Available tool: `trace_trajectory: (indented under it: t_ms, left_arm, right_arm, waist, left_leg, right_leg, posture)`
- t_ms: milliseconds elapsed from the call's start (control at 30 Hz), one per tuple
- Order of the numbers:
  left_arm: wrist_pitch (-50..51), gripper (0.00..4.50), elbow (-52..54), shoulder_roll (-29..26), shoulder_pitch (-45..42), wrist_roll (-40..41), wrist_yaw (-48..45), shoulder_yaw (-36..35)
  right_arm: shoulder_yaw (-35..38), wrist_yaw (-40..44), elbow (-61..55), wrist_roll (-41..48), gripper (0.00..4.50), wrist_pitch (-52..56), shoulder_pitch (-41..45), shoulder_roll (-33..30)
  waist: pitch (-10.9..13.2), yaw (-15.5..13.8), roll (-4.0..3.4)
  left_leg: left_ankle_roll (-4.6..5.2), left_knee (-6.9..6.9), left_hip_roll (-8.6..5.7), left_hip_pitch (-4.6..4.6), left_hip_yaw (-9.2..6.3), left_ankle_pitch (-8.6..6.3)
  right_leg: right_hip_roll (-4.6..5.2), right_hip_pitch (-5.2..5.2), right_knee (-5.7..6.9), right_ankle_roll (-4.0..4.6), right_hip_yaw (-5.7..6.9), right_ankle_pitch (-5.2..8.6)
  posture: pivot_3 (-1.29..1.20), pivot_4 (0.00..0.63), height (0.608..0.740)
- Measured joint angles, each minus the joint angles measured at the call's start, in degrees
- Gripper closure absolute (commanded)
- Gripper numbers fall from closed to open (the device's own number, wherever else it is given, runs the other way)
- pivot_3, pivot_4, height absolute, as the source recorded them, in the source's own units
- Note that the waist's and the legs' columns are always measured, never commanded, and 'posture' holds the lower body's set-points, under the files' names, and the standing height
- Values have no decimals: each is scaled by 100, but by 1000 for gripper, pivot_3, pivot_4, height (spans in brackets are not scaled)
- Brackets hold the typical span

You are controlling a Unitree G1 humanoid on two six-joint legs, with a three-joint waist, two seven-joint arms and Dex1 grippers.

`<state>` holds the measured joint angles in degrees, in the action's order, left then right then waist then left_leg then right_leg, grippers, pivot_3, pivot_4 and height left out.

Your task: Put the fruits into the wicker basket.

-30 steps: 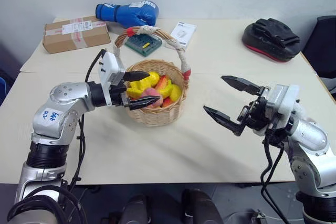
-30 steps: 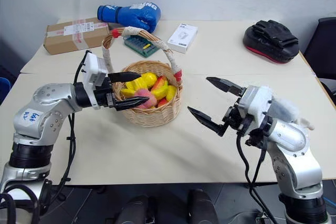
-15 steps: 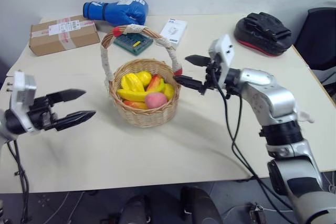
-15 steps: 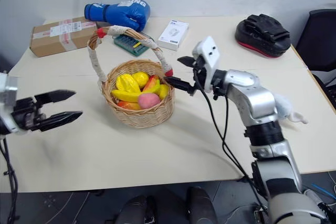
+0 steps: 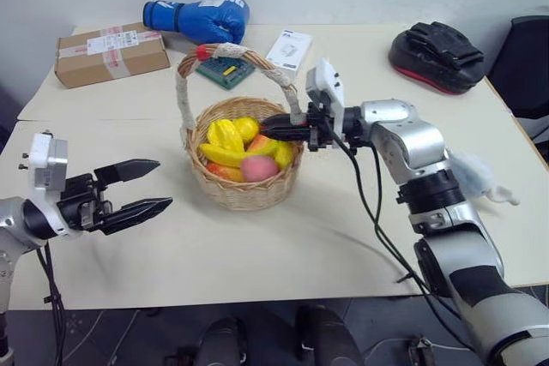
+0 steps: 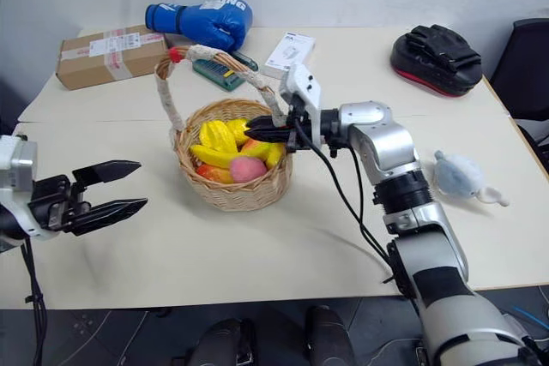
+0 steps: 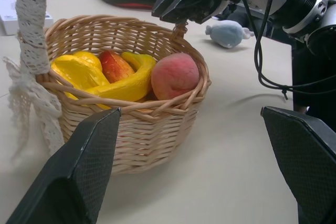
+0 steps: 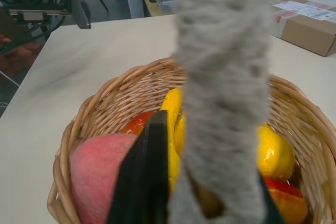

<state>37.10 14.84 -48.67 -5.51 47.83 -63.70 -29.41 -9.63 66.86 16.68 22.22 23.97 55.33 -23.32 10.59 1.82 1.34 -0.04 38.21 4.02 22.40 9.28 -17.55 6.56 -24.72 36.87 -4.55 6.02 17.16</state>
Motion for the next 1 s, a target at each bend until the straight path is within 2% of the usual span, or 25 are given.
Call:
trace_trajectory:
  t_ms: [100, 233, 400, 533, 667, 800, 900, 1000]
  left_arm:
    - [-109, 0, -135, 78, -362, -69, -24, 396]
    - [-296, 0, -519, 318, -975, -135, -117, 917]
    - [-383, 0, -997, 580, -1575, -116, -291, 1230]
    - [-641, 0, -1575, 729, -2106, -399, -615, 1686]
    - [-956, 0, -2102, 976, -2577, -776, -917, 2157]
    - [-1143, 0, -2367, 1081, -2828, -986, -1047, 2329]
    - [-1171, 0, -2452, 1063, -2828, -1042, -1154, 2369]
    - [-1158, 0, -2418, 904, -2769, -1081, -1231, 2367]
  right_arm:
    - [413, -330, -912, 234, 4462, 309, -658, -191]
    - [1514, -1411, -2569, 899, 4462, 1167, -1576, -459]
    - [2990, -2719, -4217, 1286, 4462, 1843, -2687, -868]
    - [3540, -3410, -4407, 1239, 4462, 2051, -3233, -1007]
    - [3371, -3649, -4059, 785, 4462, 1679, -3343, -1088]
    - [3178, -3883, -3515, 537, 4462, 1070, -3336, -634]
    - [3165, -3823, -3217, 527, 3835, 815, -3341, -607]
    - [3189, -3421, -3190, 670, 2887, 704, -3572, -892]
  waist:
    - [0, -36, 0]
    - [1, -30, -1]
    - [1, -22, -1]
    - [1, -20, -2]
    - [1, -15, -1]
    - [2, -5, -4]
    - [2, -19, -4]
    - [2, -24, -4]
  left_leg:
    - [0, 2, -8, 2, -6, 0]
    - [2, 2, -18, 5, -7, 2]
    - [-5, -4, -24, 0, -5, 3]
    - [-1, -1, -31, -13, 7, 6]
    - [-1, -3, -30, -12, 9, 7]
    - [-5, -6, -27, -11, 12, 10]
    - [-4, -2, -27, -7, 12, 9]
    - [-3, -4, -27, -8, 6, 9]
  right_leg:
    - [3, 1, 1, 0, 3, 0]
    - [4, 0, 2, -4, 4, -2]
    - [-9, 1, -2, -3, 6, -2]
    - [-6, 6, -20, -3, -3, -2]
    - [-11, 3, -19, -2, -5, -3]
    - [-16, 1, 0, -2, -6, -3]
    - [-16, 2, -1, -2, -5, -3]
    - [-15, 4, -4, -3, -5, -3]
  posture:
    - [0, 150, 740]
    - [0, 150, 740]
    - [0, 150, 740]
    - [0, 150, 740]
    - [0, 150, 740]
    - [0, 150, 740]
    - [0, 150, 740]
    - [0, 150, 740]
